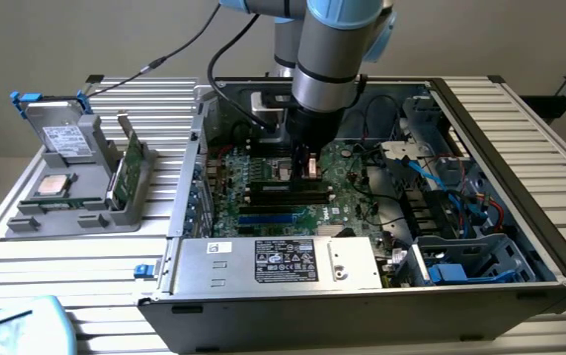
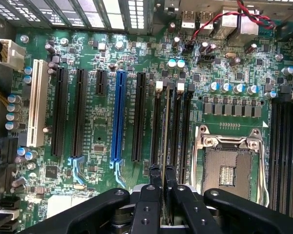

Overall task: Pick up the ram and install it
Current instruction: 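Insert the ram into the slot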

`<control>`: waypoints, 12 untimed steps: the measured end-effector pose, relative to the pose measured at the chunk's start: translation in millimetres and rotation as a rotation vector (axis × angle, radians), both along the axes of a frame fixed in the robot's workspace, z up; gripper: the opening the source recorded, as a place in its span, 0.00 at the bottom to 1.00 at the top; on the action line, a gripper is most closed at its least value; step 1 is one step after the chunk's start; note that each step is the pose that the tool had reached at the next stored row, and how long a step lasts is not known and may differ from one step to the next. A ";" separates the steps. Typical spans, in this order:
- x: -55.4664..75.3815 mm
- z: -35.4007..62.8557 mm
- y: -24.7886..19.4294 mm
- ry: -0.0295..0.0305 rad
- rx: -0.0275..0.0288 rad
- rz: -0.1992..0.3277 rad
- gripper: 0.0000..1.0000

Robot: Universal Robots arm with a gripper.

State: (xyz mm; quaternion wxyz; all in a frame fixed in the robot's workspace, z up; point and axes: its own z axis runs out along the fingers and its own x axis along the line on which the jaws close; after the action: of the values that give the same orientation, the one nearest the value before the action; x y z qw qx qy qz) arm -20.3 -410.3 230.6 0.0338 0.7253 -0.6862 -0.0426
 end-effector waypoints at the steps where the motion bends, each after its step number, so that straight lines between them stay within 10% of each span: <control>1: 0.0 -0.7 0.0 0.0001 -0.0003 0.000 0.14; 12: 0.0 -5.1 -0.1 0.0024 -0.0021 0.000 0.14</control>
State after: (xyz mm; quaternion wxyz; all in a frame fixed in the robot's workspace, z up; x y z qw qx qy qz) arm -20.2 -410.4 225.5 0.0354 0.7252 -0.6863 -0.0427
